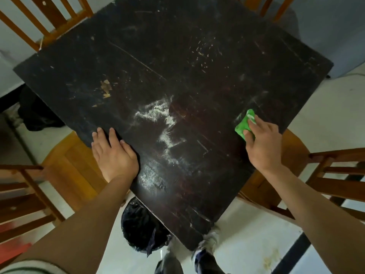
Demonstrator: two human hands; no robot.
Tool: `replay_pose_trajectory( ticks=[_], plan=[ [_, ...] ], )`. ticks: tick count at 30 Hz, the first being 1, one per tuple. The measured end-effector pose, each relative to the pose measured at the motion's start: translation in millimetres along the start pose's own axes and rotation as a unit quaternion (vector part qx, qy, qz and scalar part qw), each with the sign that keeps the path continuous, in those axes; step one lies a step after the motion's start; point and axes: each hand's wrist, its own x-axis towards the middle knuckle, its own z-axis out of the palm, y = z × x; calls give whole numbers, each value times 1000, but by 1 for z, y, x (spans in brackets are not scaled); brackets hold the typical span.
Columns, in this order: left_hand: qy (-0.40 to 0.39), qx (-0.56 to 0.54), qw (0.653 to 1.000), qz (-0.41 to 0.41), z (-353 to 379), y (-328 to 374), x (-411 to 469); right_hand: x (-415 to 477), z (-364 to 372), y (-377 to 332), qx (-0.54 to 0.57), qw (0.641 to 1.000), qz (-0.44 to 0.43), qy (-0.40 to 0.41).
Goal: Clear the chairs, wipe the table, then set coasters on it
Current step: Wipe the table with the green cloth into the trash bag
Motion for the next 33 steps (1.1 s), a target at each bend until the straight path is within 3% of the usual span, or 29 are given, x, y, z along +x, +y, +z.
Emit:
replay_pose_trajectory(
  ticks=[3,7,10,13,16,18,20,24,28,30,33],
  plan=[
    [-8,3,1000,-2,0,0,2,-33,11,-10,26,999,24,23],
    [-24,3,1000,-2,-1,-1,0,-111,19,-89,116,990,38,67],
    [-42,-8,999,1,-5,1,0,-148,32,-163,200,979,2,41],
    [-62,-32,998,4,-8,-2,2,-154,32,-192,257,966,-5,34],
    [-92,-61,993,52,-19,-14,8,-155,9,-169,233,957,150,82],
    [-101,-69,988,97,-26,-26,20,-164,1,-141,185,942,272,60],
    [-95,-69,984,132,-33,-40,35,-180,7,-143,145,929,339,28],
    [-88,-38,983,156,-36,-52,74,-192,39,-218,133,943,298,69],
    [-85,-29,987,136,-32,-49,101,-164,45,-281,227,955,181,62],
    [-82,-38,989,119,-30,-45,108,-146,33,-265,252,955,146,63],
    [-68,-26,990,118,-24,-42,107,-106,6,-186,217,939,249,92]
  ],
)
